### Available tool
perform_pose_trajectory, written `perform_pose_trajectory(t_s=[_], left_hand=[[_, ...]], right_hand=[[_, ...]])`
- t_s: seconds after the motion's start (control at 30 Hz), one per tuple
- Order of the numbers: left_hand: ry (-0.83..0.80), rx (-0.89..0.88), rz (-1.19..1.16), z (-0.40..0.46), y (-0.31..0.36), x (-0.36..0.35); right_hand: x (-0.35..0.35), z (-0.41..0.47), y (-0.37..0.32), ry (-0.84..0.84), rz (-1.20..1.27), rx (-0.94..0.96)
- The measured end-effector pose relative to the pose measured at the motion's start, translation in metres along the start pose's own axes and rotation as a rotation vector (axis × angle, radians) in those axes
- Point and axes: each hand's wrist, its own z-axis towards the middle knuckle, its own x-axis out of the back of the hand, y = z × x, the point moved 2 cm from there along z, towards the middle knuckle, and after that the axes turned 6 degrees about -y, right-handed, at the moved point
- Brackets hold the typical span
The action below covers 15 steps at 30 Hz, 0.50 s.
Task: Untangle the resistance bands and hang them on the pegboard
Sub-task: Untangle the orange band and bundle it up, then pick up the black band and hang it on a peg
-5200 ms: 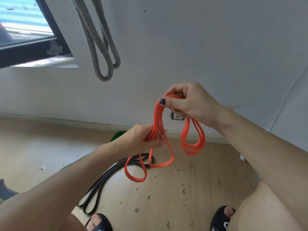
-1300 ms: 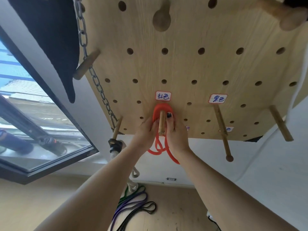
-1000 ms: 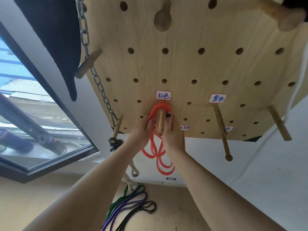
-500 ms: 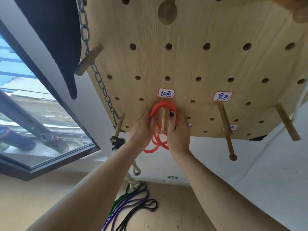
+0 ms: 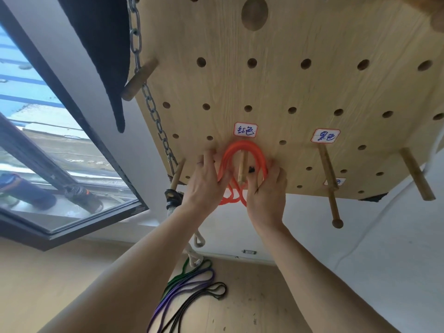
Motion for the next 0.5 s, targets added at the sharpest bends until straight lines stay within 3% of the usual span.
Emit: perform_pose_trajectory(t_s=[0.27,0.37,0.5], left_hand=[[0.141,-0.007,0.023,-0.058,-0.020,0.011],[0.047,-0.038,0.095,-0.101,-0.047,-0.004],[-0.191,-0.029,0.207,-0.165,-0.107,-0.035]], right_hand=[[0.027,-0.047,0.000,0.160,0.161,0.078],[0.008,-0.096,0.009,-0.007,0.148,0.114],[-0.040,-0.164,0.045,-0.444,0.080,0.056]])
